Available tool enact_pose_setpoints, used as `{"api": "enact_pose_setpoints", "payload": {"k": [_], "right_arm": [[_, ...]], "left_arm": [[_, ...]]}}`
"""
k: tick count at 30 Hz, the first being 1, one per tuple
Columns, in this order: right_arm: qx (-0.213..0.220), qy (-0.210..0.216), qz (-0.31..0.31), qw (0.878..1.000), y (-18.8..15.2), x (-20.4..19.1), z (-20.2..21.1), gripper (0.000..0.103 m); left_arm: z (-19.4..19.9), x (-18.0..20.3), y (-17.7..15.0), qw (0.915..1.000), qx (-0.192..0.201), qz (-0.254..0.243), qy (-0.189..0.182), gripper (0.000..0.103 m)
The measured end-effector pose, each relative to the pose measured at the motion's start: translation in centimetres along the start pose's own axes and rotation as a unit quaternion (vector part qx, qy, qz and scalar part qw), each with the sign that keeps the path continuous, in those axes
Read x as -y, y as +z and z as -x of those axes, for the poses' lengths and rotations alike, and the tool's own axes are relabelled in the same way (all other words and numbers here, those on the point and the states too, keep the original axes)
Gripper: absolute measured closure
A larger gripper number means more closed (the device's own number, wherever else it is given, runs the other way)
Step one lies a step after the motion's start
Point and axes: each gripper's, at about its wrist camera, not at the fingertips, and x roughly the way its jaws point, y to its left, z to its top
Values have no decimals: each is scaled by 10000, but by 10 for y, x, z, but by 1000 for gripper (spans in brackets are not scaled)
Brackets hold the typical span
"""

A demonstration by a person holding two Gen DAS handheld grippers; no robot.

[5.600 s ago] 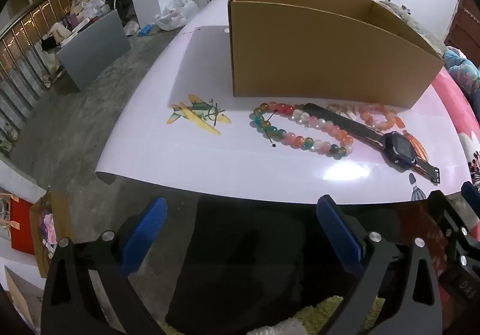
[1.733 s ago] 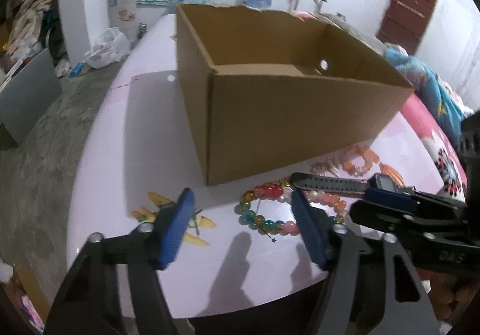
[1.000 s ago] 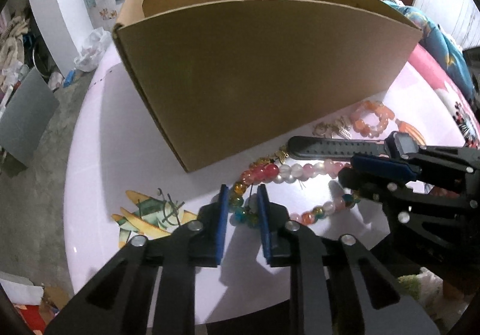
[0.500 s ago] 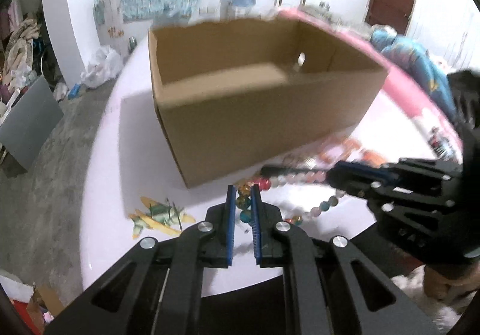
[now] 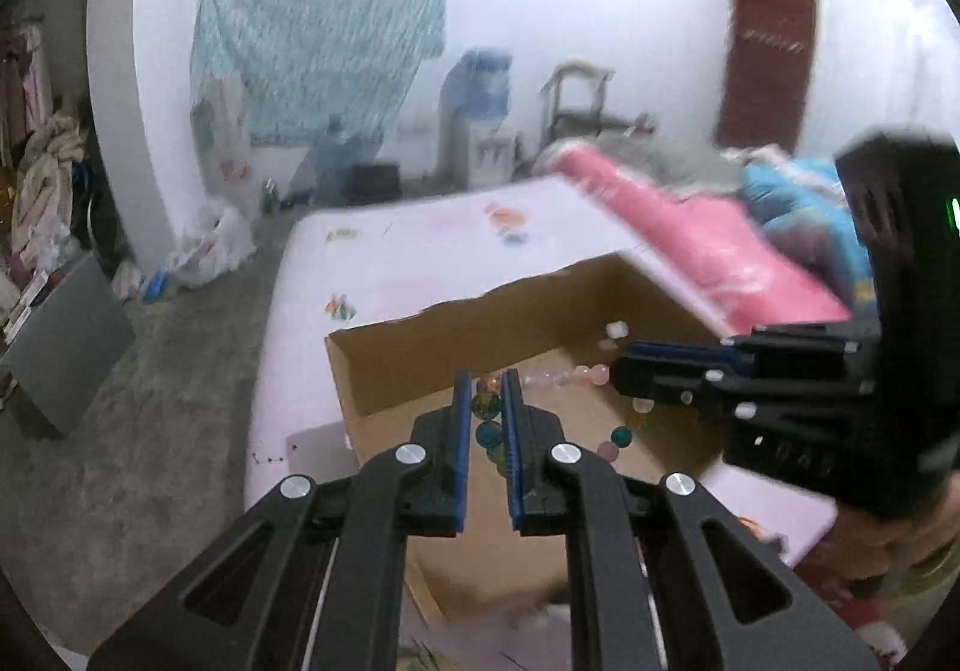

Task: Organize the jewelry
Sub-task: 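Lift the bracelet with the left tool into the box and open it, then withdraw both tools from the box back over the table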

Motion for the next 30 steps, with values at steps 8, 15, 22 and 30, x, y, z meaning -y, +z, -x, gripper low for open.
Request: {"api": "enact_pose_setpoints", "payload": {"k": [8,15,22,30], "right_arm": [[-1750,207,-480,9832,44,41,-129,94],[-1625,74,-229,9864,47,33,-128,70],[-737,-144,-212,9970,45,40,-50,41],[463,-654,-447,9958,-8,60,65,22]], "left_arm": [[-121,-32,15,9896,-1395,118,323,93],[-122,-41,14,9896,-1343,210,470,74],[-76,-46,10,9932,-917,328,639,44],[-2,-47,-35,9931,-448,839,689,19]]}}
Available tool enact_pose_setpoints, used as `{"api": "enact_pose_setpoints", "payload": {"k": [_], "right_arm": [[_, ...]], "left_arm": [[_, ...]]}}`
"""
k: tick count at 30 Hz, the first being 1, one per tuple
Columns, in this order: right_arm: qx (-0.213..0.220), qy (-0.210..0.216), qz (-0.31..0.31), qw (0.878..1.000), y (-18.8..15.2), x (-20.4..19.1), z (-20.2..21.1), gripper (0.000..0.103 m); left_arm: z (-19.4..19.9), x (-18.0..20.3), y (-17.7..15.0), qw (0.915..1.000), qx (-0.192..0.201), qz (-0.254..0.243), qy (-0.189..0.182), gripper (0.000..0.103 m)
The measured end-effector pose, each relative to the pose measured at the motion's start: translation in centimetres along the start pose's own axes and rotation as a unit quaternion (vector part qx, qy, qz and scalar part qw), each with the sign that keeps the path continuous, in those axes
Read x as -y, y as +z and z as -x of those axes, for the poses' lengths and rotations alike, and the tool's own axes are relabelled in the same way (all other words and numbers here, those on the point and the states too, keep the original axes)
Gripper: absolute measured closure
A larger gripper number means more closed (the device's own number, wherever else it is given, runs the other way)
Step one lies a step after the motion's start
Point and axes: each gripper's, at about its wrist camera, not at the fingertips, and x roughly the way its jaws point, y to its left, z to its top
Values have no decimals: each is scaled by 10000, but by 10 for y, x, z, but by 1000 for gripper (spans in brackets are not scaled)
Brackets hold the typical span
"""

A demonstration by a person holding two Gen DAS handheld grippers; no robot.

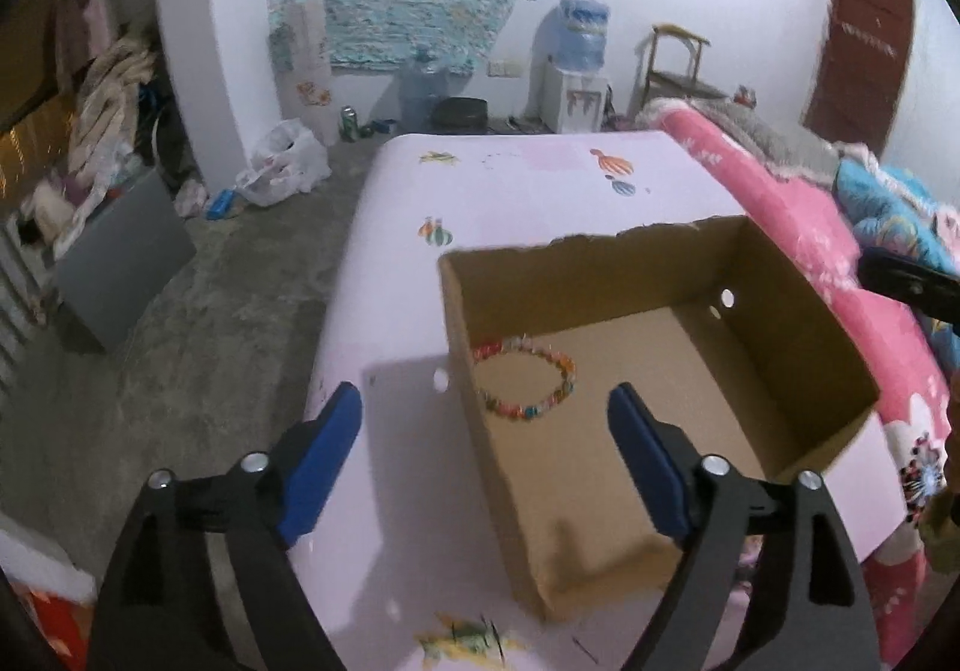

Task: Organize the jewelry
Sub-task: 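Withdraw both tools from the box back over the table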

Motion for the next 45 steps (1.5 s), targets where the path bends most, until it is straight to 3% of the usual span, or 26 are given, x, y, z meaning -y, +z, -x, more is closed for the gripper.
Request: {"api": "enact_pose_setpoints", "payload": {"k": [4,8,11,16,17,24,29,39,45], "right_arm": [[105,-63,-860,9962,-38,50,19,21],[-264,194,-1709,9848,-63,88,-8,21],[-432,119,-1834,9820,-72,96,-29,21],[-677,616,-1880,9779,-78,89,-40,21],[-706,721,-1862,9773,-77,84,-42,19],[-652,18,-1571,9854,-73,61,-46,17],[-576,47,-1529,9865,-69,56,-47,17],[-470,155,-1803,9824,-79,67,-44,17],[-184,-446,-1610,9858,-85,63,-14,15]], "left_arm": [[11,-10,-36,9963,-28,679,-528,14],[-10,-7,-53,9874,-230,1227,-974,11],[-35,-4,-55,9836,-469,1476,-926,11],[-53,4,-56,9691,-635,1812,-1546,11],[-53,6,-56,9700,-624,1813,-1496,11],[-56,19,-41,9767,-581,1747,-1103,11],[-65,23,-26,9828,-493,1583,-817,11],[-77,23,-29,9863,-493,1387,-747,10],[-48,19,-37,9928,-13,1105,-457,9]]}}
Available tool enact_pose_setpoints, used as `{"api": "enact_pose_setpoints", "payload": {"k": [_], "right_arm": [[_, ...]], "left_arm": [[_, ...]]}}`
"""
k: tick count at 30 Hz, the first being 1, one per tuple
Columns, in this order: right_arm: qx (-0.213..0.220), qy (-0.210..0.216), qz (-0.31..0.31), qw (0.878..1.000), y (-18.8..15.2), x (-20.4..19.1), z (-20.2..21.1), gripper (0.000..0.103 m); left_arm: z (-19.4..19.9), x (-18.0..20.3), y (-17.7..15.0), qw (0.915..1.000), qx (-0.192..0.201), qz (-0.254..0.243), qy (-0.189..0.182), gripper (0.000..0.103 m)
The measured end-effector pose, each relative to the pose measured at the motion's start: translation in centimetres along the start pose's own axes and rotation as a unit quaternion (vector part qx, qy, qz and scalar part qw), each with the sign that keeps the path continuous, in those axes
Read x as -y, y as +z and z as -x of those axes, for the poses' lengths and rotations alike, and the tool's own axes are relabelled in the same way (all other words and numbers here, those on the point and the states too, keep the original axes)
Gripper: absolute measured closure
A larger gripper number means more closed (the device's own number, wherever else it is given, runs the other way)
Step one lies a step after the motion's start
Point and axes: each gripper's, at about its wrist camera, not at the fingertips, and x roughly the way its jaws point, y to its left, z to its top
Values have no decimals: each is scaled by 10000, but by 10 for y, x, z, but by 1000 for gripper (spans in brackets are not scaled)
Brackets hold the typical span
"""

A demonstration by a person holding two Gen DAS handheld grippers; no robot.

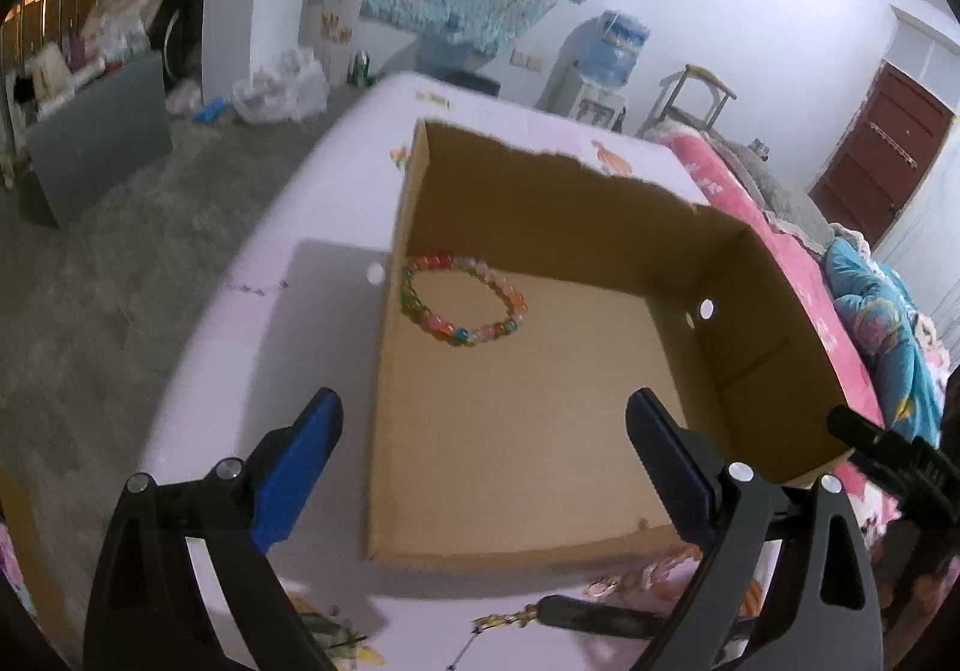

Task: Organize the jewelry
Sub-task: 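Withdraw both tools from the box back over the table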

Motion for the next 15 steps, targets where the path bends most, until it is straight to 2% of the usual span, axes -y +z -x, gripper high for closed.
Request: {"api": "enact_pose_setpoints", "payload": {"k": [3,6,12,15], "right_arm": [[271,-329,197,9989,-8,-2,19,10],[565,-709,531,9945,-20,-10,38,8],[913,-1236,1130,9816,-47,-29,63,8],[988,-1600,1534,9701,-70,-38,72,8]], "left_arm": [[17,-4,-10,9998,149,-149,69,6],[28,-8,-24,9997,128,-214,6,6],[26,-16,-69,9989,-431,-197,-62,6],[13,-20,-92,9963,-815,-287,4,6]]}}
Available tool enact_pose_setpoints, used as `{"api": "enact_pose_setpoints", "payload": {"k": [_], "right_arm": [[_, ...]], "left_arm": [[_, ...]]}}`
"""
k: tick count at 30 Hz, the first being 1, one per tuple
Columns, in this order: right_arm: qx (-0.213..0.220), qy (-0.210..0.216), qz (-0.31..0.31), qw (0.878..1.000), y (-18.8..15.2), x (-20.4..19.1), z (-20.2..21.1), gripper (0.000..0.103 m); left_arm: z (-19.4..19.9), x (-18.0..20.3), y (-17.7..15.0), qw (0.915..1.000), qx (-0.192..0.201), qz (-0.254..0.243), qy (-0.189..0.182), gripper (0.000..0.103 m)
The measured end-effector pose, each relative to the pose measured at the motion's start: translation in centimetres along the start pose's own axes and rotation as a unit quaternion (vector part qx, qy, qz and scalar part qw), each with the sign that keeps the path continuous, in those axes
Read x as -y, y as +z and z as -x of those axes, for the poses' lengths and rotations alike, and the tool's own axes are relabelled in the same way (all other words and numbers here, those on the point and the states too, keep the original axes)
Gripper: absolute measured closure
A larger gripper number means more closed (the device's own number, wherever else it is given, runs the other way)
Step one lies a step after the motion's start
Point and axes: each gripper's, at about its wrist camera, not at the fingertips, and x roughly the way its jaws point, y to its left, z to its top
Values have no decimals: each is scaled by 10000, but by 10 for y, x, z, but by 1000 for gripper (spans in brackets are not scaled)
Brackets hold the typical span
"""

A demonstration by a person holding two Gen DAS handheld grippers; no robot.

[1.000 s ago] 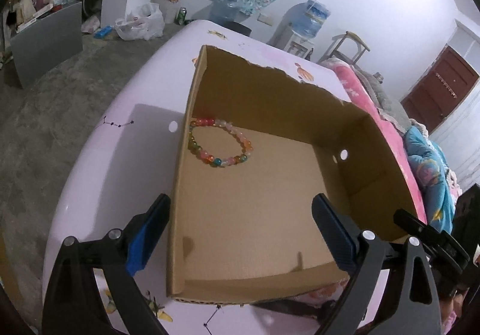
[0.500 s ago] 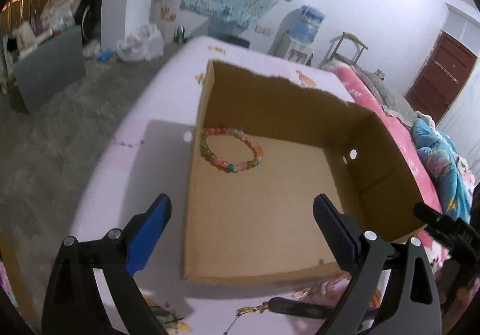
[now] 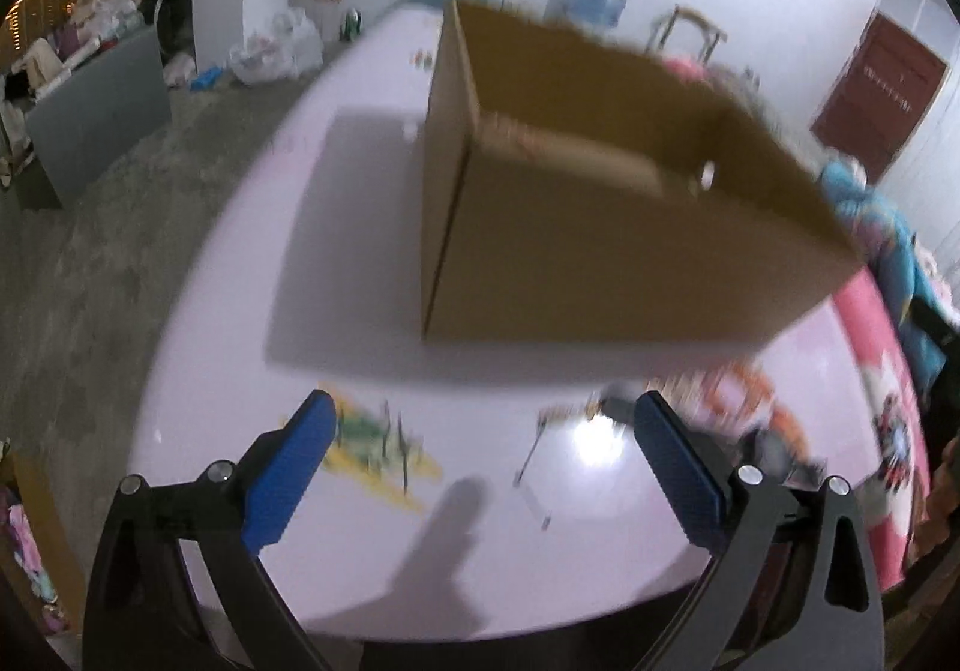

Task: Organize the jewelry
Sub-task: 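Withdraw both tools from the box back over the table, then reach the right tool to the black smartwatch and close on its face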

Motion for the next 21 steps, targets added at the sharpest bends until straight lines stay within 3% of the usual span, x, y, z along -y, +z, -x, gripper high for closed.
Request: {"api": "enact_pose_setpoints", "payload": {"k": [4,7,11,15,21], "right_arm": [[193,-322,265,9989,-17,-5,20,8],[421,-383,268,9980,-21,0,36,8],[445,-138,226,9987,-24,7,44,8],[581,206,132,9980,-25,12,52,8],[-52,592,80,9982,-35,8,27,8]], "left_arm": [[-22,-1,-16,9991,-322,-175,196,6],[-25,5,-21,9976,-224,-519,411,6],[-31,15,-28,9922,-238,-975,745,5],[-31,16,-29,9917,-202,-1049,714,5],[-30,17,-27,9911,-216,-1069,759,5]]}}
